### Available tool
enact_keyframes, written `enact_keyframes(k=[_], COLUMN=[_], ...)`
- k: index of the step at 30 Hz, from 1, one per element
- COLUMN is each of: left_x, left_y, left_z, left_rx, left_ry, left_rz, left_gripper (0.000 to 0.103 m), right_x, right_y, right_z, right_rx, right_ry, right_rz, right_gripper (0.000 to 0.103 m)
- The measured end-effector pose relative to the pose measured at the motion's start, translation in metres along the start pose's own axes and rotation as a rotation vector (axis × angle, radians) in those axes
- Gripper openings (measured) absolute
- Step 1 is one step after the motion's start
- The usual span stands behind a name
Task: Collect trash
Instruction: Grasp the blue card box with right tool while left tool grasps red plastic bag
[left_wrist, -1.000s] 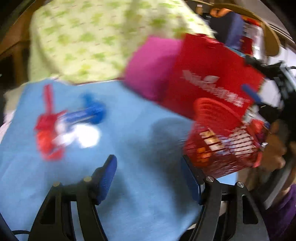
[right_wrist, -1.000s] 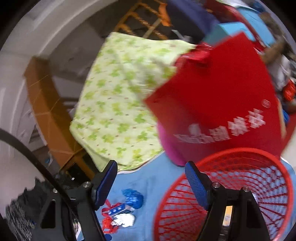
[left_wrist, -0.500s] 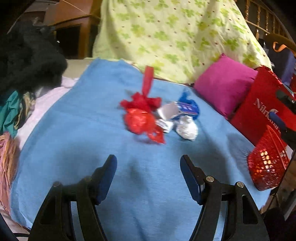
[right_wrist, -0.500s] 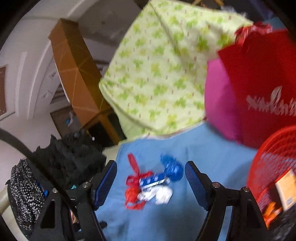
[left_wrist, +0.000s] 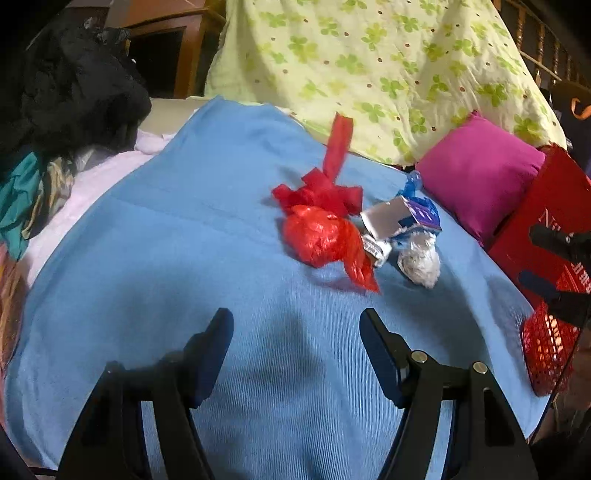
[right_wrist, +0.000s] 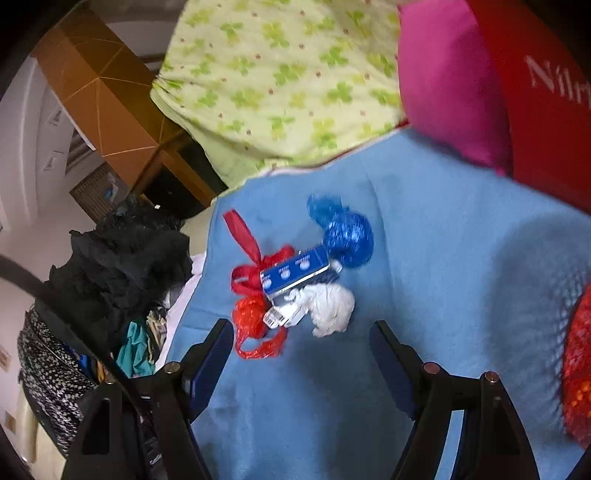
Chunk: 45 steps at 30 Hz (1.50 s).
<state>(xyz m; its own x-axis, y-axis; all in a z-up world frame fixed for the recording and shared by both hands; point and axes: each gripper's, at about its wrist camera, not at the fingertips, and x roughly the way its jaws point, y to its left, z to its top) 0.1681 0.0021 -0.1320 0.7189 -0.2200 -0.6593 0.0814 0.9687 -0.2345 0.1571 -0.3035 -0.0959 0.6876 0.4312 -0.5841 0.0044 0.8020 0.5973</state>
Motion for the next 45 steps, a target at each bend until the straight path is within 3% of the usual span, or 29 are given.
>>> enact_keyframes(k=[14, 19, 24, 32, 34, 36, 38, 45], left_x=[0.054, 0.075, 0.094, 0.112, 0.115, 0.119, 0.121, 0.113], left_y=[-0.015, -0.004, 0.009, 0.012, 0.013, 0.012, 0.01, 0.01], left_z=[0.044, 0.06, 0.068, 0.068, 0.067, 0.065, 0.064, 0.061], left_rx=[0.027, -0.052, -0.148, -0.184, -0.181, -0.174, -0.159, -0.154], left_ry=[-0.024, -0.008, 0.042, 0.097, 0.111, 0.129, 0.137, 0.142], left_rz=[-0.093, -0.134, -0.2, -0.21, -0.208, -0.225, -0.222, -0.229], left_gripper=[0.071, 0.071, 0.071, 0.07, 0.069, 0.054, 0.05, 0.04], right_x=[0.078, 0.109, 0.13, 0.159, 0.162, 0.163, 0.162, 0.137], right_y=[-0.027, -0.041, -0.036, -0.021, -0.021, -0.021, -0.022, -0.015], right_z=[0.037, 0.046, 0.055, 0.055, 0.054, 0.051, 0.05, 0.041], right_rx=[0.272, 0.393, 0.398, 0.335, 0.323, 0.306, 0.296, 0.247], right_ry=[0.076, 0.123, 0.147, 0.199, 0.196, 0.202, 0.208, 0.208], right_rz=[0.123, 0.162, 0.136, -0.011, -0.027, -0.037, -0.038, -0.017], right_gripper=[0.079, 0.079, 0.079, 0.078, 0.07, 0.053, 0.044, 0.036])
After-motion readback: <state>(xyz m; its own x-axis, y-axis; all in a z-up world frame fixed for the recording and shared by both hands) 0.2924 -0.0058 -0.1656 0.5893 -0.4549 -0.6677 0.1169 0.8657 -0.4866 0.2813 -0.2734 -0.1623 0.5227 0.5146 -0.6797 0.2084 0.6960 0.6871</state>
